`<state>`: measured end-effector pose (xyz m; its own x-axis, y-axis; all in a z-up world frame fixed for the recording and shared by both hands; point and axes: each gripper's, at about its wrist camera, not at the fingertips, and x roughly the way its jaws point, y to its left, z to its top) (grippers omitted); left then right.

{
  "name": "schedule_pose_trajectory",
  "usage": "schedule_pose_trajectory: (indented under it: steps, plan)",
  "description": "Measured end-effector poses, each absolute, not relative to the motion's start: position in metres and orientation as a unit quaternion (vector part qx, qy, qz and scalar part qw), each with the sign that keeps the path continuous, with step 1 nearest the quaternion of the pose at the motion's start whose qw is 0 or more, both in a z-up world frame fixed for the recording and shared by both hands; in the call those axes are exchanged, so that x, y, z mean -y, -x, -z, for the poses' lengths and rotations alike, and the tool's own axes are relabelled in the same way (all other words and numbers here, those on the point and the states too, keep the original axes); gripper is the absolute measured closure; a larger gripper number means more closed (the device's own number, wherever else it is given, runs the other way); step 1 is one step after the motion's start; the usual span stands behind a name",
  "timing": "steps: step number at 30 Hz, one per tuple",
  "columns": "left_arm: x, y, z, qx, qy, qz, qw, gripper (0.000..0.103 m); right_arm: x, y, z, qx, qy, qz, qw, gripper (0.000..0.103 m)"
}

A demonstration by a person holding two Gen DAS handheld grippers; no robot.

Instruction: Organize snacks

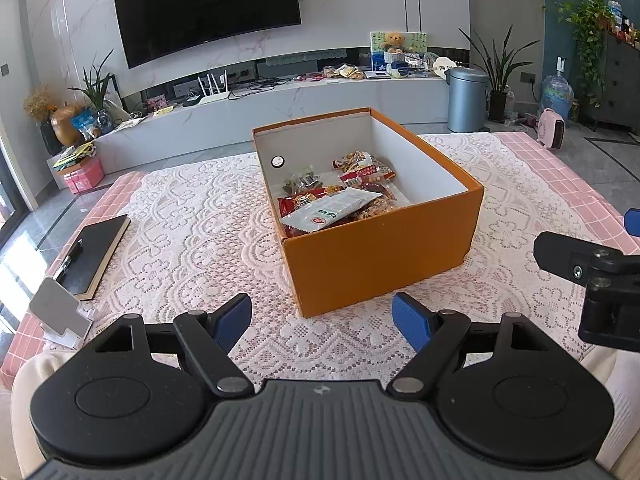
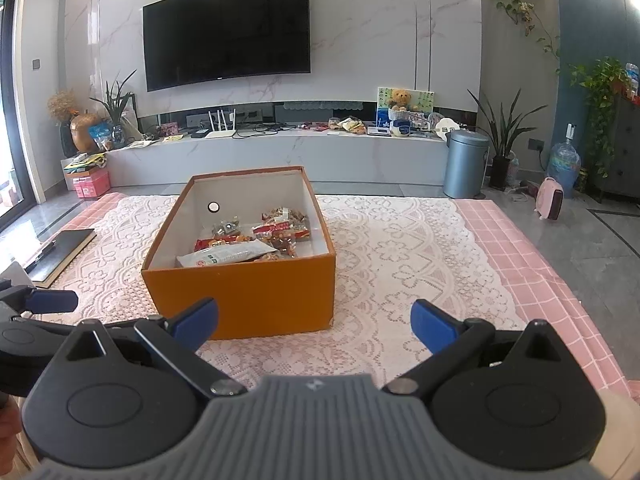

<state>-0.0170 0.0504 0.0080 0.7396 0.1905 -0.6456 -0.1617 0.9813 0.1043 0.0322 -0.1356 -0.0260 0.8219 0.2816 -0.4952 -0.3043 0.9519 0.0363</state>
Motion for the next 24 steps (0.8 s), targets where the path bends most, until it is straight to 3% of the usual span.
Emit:
schedule_pose_trajectory:
  steps: [24]
  plan:
    - [-0.0488, 0.0210, -0.0113, -0.343, -0.025, -0.100, 0.934, 0.010, 0.1348, -0.0318, 0.0282, -0.261, 0.023, -0.157, 0.952, 0.004]
